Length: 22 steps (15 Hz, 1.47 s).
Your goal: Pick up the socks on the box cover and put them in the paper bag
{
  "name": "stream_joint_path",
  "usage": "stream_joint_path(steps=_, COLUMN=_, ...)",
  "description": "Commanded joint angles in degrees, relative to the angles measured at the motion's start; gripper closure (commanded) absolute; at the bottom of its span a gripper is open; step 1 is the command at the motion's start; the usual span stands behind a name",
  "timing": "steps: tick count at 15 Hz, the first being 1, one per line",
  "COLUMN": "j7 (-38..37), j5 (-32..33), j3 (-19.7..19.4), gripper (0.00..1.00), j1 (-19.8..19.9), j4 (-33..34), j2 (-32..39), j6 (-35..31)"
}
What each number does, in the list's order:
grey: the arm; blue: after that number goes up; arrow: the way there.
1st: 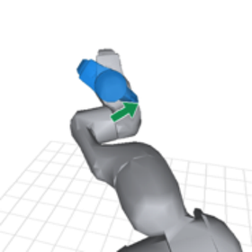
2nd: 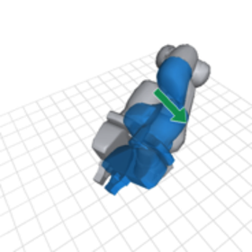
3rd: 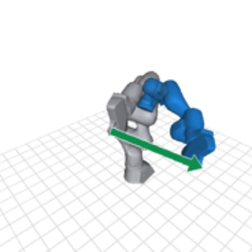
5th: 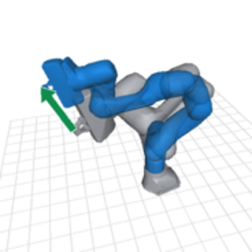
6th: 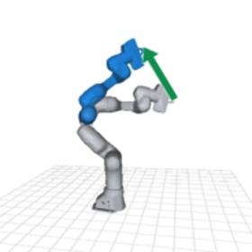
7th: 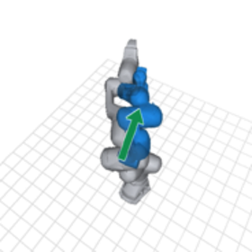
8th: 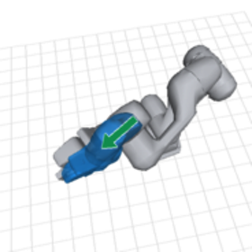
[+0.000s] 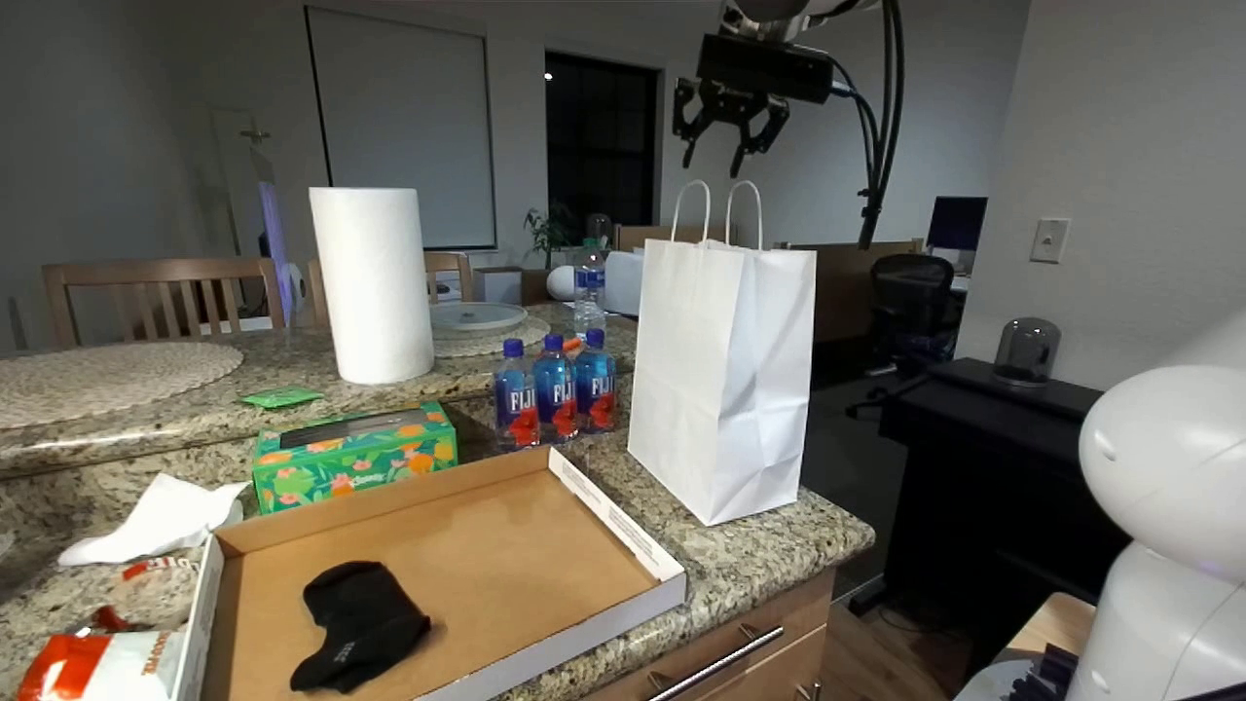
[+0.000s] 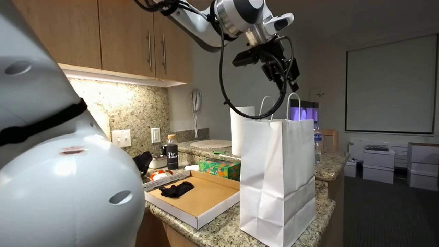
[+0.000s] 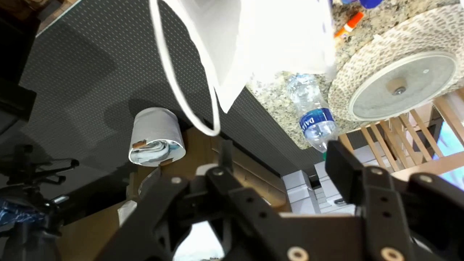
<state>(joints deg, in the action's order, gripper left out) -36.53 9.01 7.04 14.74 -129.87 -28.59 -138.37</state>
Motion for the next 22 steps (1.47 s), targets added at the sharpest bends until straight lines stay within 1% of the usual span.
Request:
stream_joint_path(steps=1, j7=-1.1, j5=1.5, j3=1.8, gripper=0.02, j1=-0.9, j4=3.4, j2=-0.5, j6=0.9)
stream_joint_path(steps=2, j7=-0.5, j5=1.2, j3=2.4, gripper=0.0, j1=-1.8, j4=4.9, j2=-0.3, j6=1.0)
stream_joint_path(steps=5, j7=2.2, j5=0.4, j3=4.3, gripper=0.0, j1=-5.5, j4=8.3, j2=1.2, j6=2.0)
stream_joint_path(steps=6, j7=3.0, j5=-0.1, j3=5.6, gripper=0.0, j1=-7.6, j4=9.6, j2=2.7, j6=3.5)
stream_joint_path(steps=9, j7=2.8, j5=-0.9, j3=8.3, gripper=0.0, j1=-11.9, j4=10.8, j2=5.7, j6=4.7)
stream_joint_path(steps=11, j7=1.6, j5=-1.0, j3=10.3, gripper=0.0, j1=-14.4, j4=10.4, j2=8.5, j6=3.6)
stream_joint_path(steps=13, j7=1.3, j5=-1.5, j3=11.9, gripper=0.0, j1=-17.0, j4=10.0, j2=12.1, j6=3.6)
stream_joint_path(steps=14, j7=-0.3, j5=-0.7, j3=13.2, gripper=0.0, j1=-17.8, j4=9.7, j2=14.4, j6=3.5)
stream_joint_path(steps=18, j7=-3.4, j5=4.2, j3=16.0, gripper=0.0, j1=-21.5, j4=9.1, j2=23.3, j6=3.2)
stream_joint_path(steps=20, j7=-4.7, j5=6.3, j3=15.9, gripper=0.0, j1=-24.2, j4=9.6, j2=28.2, j6=3.2)
stream_joint_path(steps=22, j7=-4.5, j5=6.7, j3=14.9, gripper=0.0, j1=-27.1, j4=10.4, j2=32.7, j6=3.2)
